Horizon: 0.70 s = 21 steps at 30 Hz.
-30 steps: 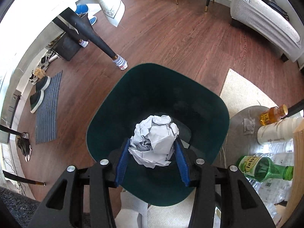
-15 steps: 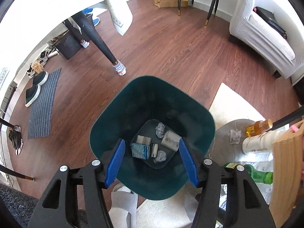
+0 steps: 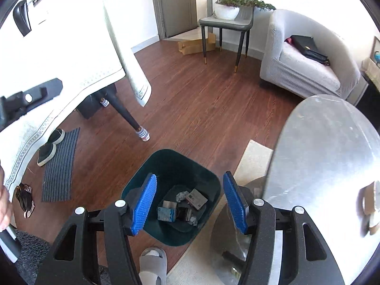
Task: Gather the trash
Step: 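Move both tools back over the table toward the tape rolls and caps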
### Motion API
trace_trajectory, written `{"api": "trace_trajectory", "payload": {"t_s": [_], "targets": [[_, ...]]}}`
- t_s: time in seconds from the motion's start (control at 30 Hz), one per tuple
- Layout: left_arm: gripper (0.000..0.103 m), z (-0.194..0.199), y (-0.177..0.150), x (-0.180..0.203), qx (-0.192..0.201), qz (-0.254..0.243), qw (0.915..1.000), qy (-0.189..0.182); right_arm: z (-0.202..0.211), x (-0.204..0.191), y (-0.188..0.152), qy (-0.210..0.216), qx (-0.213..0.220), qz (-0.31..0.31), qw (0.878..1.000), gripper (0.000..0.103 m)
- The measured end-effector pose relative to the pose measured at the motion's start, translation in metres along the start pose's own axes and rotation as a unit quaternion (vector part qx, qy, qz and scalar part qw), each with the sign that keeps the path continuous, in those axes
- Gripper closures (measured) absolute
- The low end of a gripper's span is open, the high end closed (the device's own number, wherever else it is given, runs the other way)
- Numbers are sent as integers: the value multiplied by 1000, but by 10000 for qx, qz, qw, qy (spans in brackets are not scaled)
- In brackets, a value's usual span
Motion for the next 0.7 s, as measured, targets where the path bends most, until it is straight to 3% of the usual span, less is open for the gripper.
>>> {"api": "trace_trajectory", "payload": {"t_s": [0.37, 0.7], "targets": [[60, -5, -5, 69, -31, -484, 9974, -530, 89, 87, 7, -491, 792, -658, 9935, 45], [60, -8, -21, 153, -83, -1182, 9861, -1162, 117, 178, -13, -1162, 782, -1389, 9804, 45]]}}
Point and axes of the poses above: each gripper's, at about its wrist camera, not at the fingertips, and z roughly against the way its jaws point, x to its right, y to its top, the point moved 1 cm from there along -z, roughly the way its jaws point, and after that the axes turned 2 degrees about -z, right-handed, at the moved point
